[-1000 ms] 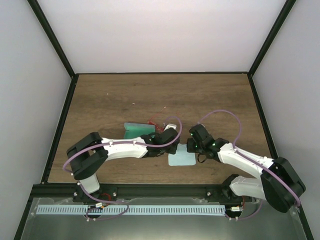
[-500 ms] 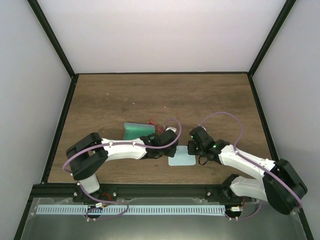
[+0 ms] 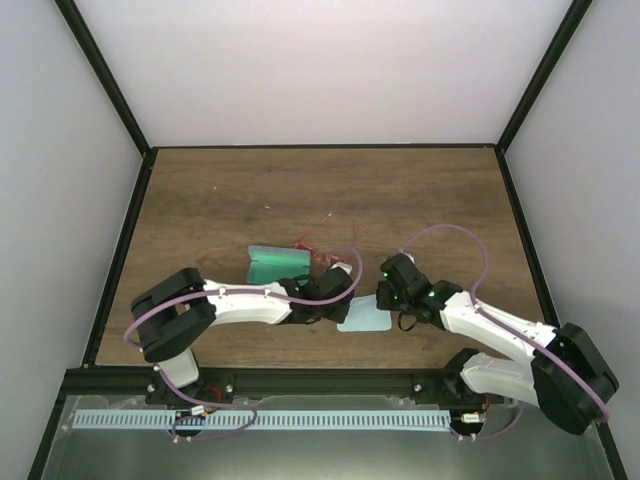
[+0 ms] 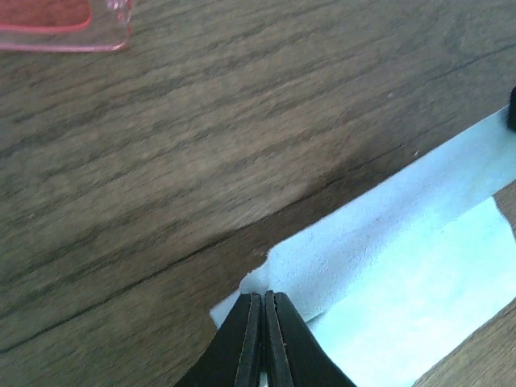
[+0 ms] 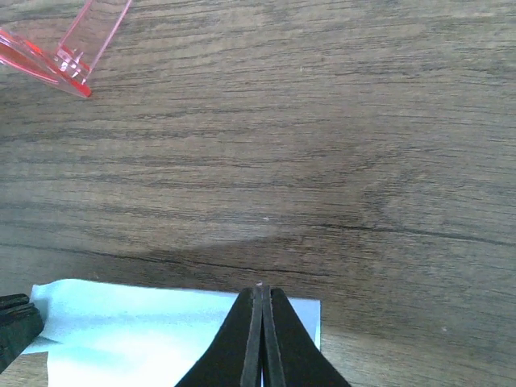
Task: Organize the sunglasses
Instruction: Fold the glasses cleaning cloth at the center of the board.
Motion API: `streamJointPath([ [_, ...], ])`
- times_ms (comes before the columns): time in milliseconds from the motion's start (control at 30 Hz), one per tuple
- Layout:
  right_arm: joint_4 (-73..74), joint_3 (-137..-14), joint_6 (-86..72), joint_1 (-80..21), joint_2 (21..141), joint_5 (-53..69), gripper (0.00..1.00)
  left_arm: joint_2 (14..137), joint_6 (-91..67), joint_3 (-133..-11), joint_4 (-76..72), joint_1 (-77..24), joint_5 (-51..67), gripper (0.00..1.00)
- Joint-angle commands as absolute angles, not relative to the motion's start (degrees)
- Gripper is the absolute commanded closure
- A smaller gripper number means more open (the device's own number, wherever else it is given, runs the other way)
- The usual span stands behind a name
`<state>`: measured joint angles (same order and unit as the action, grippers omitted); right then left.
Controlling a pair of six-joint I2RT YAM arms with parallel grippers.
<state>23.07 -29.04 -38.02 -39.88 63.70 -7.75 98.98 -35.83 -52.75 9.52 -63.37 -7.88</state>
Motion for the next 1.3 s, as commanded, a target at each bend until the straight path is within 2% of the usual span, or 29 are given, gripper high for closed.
streamJointPath([
  [0,24.5,-29.4,-39.3,-40.3,62.4,-8.9,0.99,95.6,-34.4,-50.8,8.8,-63.6,-8.7,0.96],
  [1267,26.2,-27.8,-42.7,-43.8,61.4,-7.7,0.99,96.9,-34.0,-49.7,7.8,-64.2,-5.5,0.96],
])
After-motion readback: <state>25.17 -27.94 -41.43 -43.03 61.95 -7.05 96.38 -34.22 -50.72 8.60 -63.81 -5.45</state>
